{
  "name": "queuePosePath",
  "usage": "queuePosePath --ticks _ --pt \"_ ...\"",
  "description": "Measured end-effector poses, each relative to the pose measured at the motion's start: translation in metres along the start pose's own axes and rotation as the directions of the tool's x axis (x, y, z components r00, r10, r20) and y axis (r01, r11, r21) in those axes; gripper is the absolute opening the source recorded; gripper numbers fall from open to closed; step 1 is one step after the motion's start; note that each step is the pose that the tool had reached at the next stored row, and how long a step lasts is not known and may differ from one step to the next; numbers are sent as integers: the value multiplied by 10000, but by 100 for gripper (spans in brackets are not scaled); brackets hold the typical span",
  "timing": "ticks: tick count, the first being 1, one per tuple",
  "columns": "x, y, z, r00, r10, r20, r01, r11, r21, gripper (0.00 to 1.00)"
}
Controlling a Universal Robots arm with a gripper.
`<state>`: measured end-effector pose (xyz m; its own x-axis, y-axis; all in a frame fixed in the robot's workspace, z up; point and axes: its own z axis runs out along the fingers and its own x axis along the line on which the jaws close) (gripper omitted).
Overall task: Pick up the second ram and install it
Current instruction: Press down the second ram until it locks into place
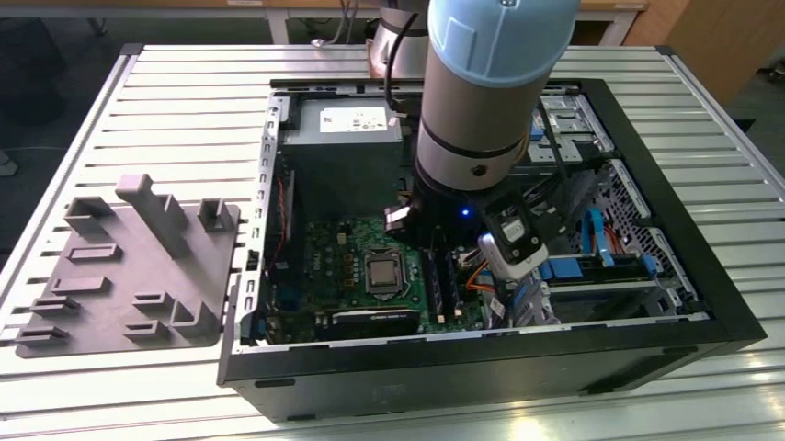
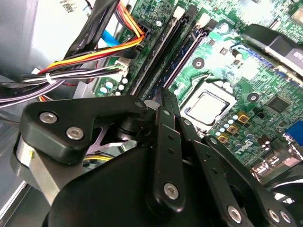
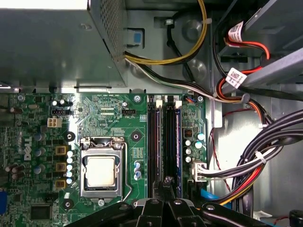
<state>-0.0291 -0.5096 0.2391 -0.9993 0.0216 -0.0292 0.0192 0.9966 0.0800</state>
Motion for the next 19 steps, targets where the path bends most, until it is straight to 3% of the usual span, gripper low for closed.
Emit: queuePosePath --ticks 19 --pt "-3 -139 1 10000 0 1 0 10000 -1 11"
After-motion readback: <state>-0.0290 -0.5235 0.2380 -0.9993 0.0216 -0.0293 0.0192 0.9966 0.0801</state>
